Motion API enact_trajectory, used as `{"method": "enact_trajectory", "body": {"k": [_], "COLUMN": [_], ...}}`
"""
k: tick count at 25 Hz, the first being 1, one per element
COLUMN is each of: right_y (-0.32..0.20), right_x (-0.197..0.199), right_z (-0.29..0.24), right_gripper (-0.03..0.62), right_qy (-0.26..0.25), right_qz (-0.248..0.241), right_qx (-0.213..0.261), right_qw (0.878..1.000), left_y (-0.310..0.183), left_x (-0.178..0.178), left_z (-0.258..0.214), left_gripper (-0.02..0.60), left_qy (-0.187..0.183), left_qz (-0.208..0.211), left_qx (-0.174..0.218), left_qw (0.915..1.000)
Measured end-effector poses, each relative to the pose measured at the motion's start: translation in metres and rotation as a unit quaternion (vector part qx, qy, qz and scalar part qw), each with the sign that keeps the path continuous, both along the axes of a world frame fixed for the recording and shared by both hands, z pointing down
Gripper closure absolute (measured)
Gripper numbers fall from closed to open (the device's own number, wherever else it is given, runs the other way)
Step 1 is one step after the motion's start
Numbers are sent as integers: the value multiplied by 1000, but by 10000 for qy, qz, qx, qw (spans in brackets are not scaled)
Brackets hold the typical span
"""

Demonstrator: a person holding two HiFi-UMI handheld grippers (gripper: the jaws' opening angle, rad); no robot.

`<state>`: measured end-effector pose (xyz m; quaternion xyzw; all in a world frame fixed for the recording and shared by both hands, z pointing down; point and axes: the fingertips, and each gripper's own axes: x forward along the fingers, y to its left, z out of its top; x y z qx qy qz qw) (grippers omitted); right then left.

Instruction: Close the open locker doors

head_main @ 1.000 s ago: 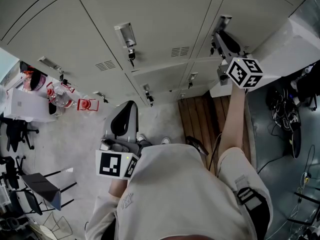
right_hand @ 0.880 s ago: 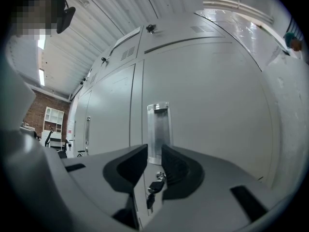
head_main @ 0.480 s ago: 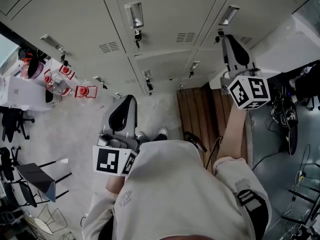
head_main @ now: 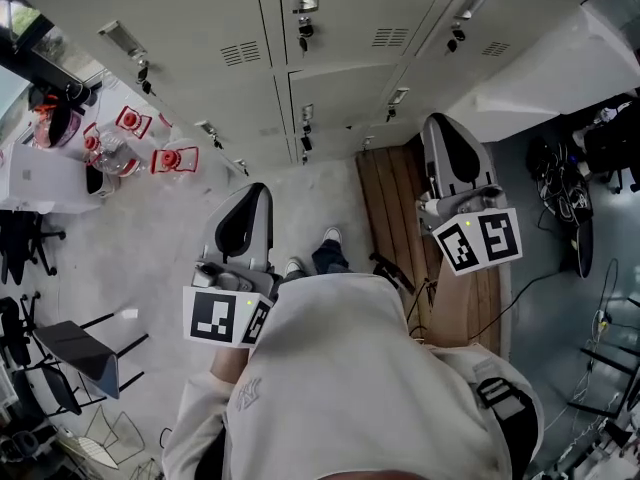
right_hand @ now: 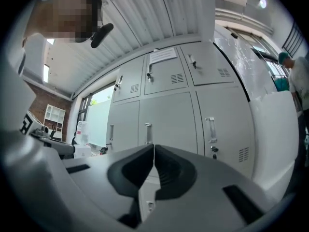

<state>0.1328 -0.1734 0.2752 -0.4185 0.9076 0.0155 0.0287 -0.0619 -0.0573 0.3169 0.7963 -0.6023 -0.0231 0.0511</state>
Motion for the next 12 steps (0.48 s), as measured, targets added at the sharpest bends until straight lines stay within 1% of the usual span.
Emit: {"method": "enact_trajectory", "body": {"k": [3, 6, 9, 12], "right_y": [37, 70, 98, 122], "right_x": [-15, -28, -35, -40], "right_z": [7, 10, 14, 22], "right_gripper": [580, 580, 580, 580], "right_qy": [-155, -213, -236, -217], "right_qz": [99, 124, 192, 271], "right_qx": [-321, -470, -581, -687], "right_qw": [9993, 9986, 9978, 9970], "left_y": [26, 43, 59, 79], "left_x": [-22, -39, -45, -45], "left_z": [-1, -1, 1, 6], "left_gripper": [574, 574, 574, 574], "left_qy": [-33, -46, -54, -67], "left_qz": [32, 68, 166, 230], "left_qx": [-107, -133, -116, -193], "left_qw": [9999, 9999, 9998, 9995]}}
